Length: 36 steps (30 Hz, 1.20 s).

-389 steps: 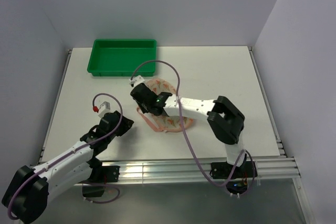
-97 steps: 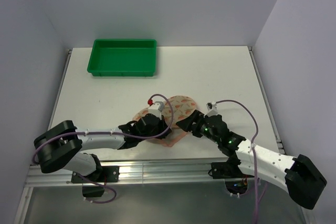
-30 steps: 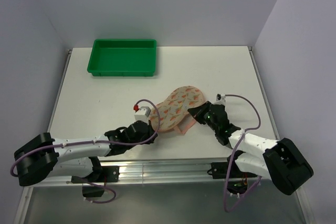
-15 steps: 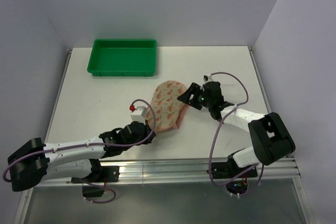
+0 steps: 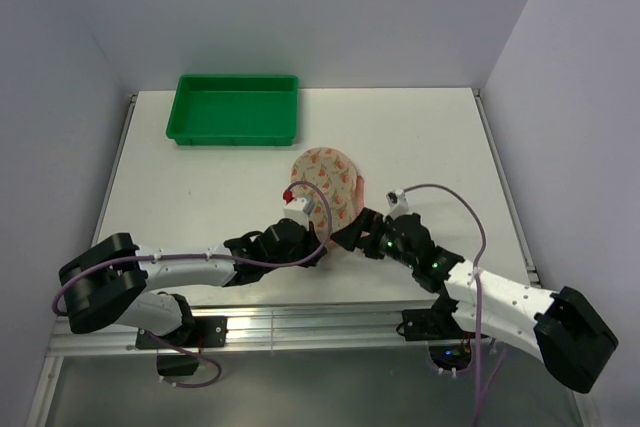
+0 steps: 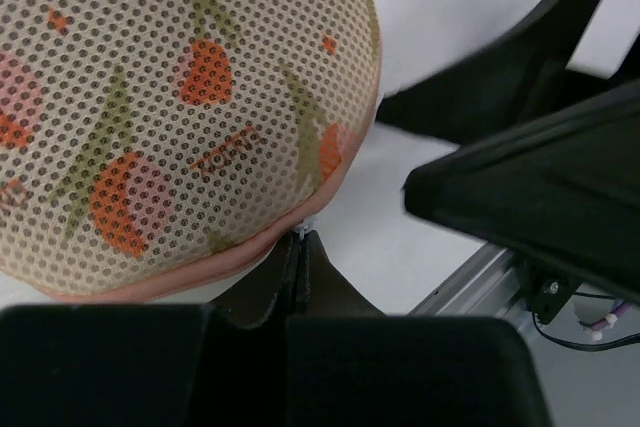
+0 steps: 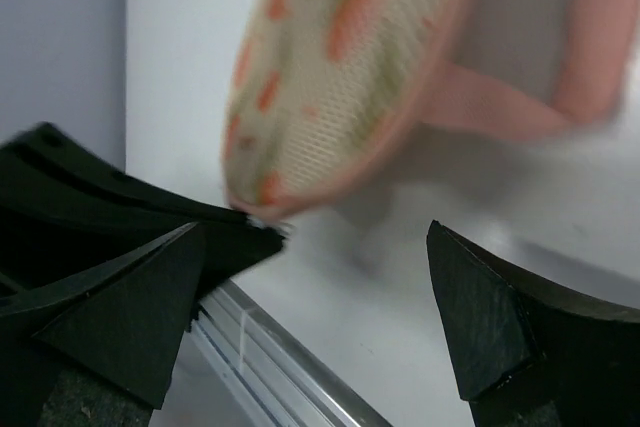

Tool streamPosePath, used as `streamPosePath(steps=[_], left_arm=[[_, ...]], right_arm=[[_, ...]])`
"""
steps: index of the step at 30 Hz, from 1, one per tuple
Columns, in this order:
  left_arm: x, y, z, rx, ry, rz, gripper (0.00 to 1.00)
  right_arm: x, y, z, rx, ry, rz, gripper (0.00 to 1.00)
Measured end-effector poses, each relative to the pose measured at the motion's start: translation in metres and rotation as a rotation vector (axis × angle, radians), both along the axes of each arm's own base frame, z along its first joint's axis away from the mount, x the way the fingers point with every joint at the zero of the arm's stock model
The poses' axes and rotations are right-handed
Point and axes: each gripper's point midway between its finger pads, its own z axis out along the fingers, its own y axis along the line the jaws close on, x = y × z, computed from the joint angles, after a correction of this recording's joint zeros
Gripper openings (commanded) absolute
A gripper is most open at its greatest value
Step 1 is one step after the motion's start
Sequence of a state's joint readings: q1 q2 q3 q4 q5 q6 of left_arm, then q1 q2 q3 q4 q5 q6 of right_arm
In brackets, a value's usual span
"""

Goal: Place the bra in the laundry bag and zip it closed

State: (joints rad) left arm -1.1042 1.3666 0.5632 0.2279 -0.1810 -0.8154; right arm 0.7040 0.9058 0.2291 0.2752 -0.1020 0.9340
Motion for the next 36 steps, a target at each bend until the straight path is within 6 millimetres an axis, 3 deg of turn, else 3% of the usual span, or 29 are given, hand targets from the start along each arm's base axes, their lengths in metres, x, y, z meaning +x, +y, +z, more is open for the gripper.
streamPosePath(steps=[4,8,10,12,14,17,19,24,36], left_arm=[[-0.002,-0.008,0.0,-0.021,0.004,-0.026,0.0],[-0.003,-0.01,0.002,-0.033,0.0,-0.039,0.0],[-0.003,-0.012,0.004,-0.039,-0.001,-0.044,0.0],[-0.004,-0.012,0.004,-0.04,-0.001,-0.048,0.0],[-0.004,-0.012,0.003,-0.037,-0.003,-0.051,0.0],[-0.002,-0.008,0.003,-0.019,-0.018,-0.045,0.0],[0.0,-0.004,0.005,-0.008,-0.035,-0.038,0.0],[0.003,0.013,0.011,0.002,-0.069,0.002,0.0],[0.019,0.071,-0.01,0.069,-0.013,0.2,0.0]], right_arm=[[-0.015,-0.016,-0.031,0.003,0.085,-0.07,0.96],[-0.007,-0.011,-0.028,0.024,0.093,-0.097,0.77],[0.0,-0.004,-0.024,0.037,0.095,-0.098,0.75],[0.005,0.002,-0.022,0.046,0.095,-0.094,0.58],[0.01,0.009,-0.02,0.055,0.1,-0.087,0.29],[0.016,0.014,-0.019,0.069,0.101,-0.092,0.09],[0.017,0.014,-0.017,0.078,0.101,-0.09,0.02],[0.029,0.001,-0.012,0.102,0.094,-0.098,0.0],[0.044,-0.04,-0.019,0.064,0.113,-0.051,0.0]])
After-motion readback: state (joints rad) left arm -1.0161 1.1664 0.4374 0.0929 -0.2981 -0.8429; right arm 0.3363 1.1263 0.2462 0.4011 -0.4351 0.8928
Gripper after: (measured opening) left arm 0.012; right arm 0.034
